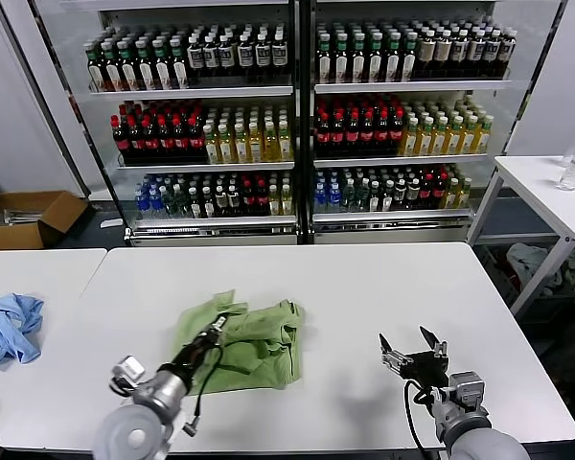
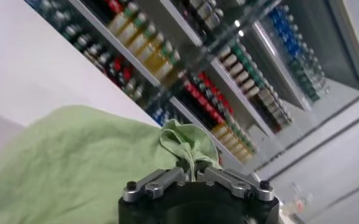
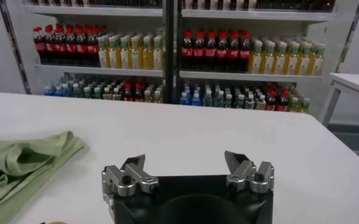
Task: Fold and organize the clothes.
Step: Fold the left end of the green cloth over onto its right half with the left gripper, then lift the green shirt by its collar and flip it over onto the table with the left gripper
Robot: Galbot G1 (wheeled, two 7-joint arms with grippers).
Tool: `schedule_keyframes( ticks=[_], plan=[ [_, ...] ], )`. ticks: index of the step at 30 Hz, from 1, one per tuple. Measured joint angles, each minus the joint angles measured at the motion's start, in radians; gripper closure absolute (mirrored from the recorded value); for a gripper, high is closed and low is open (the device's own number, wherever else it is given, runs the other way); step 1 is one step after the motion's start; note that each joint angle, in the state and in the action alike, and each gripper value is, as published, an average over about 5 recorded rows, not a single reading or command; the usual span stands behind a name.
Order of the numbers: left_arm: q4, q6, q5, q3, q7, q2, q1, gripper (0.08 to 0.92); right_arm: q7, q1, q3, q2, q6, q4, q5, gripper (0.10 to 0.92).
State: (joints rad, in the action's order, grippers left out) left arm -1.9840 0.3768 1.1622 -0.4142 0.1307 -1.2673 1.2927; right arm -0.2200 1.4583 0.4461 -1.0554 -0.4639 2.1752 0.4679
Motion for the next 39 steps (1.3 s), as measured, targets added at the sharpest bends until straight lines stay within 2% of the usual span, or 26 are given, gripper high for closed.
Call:
schedule_keyframes(
  ticks=[13,23,26,30,39],
  plan=[
    [0.043,0.037,-0.147,0.122,-0.016,-0.048,-0.071,0.502,0.001,-0.009,-0.008,-0.012,-0.002,-0.017,0.007,0.203],
    [-0.007,0.029,-0.302,0.042,0.011,0.005,0.001,0.219,0.003,-0.017,-0.003,-0.020,0.004,-0.028,0.007,0.203],
    [-0.001,0.018,-0.374,-0.004,0.028,0.028,0.034,0.184,0.003,-0.017,-0.002,-0.021,0.005,-0.028,0.006,0.203],
    [0.023,0.012,-0.463,-0.044,0.046,0.050,0.072,0.178,0.003,-0.018,-0.001,-0.024,0.005,-0.029,0.003,0.203],
    [0.060,0.022,-0.553,-0.063,0.063,0.051,0.097,0.180,0.003,-0.009,0.006,-0.023,0.005,-0.019,-0.002,0.203]
  ],
)
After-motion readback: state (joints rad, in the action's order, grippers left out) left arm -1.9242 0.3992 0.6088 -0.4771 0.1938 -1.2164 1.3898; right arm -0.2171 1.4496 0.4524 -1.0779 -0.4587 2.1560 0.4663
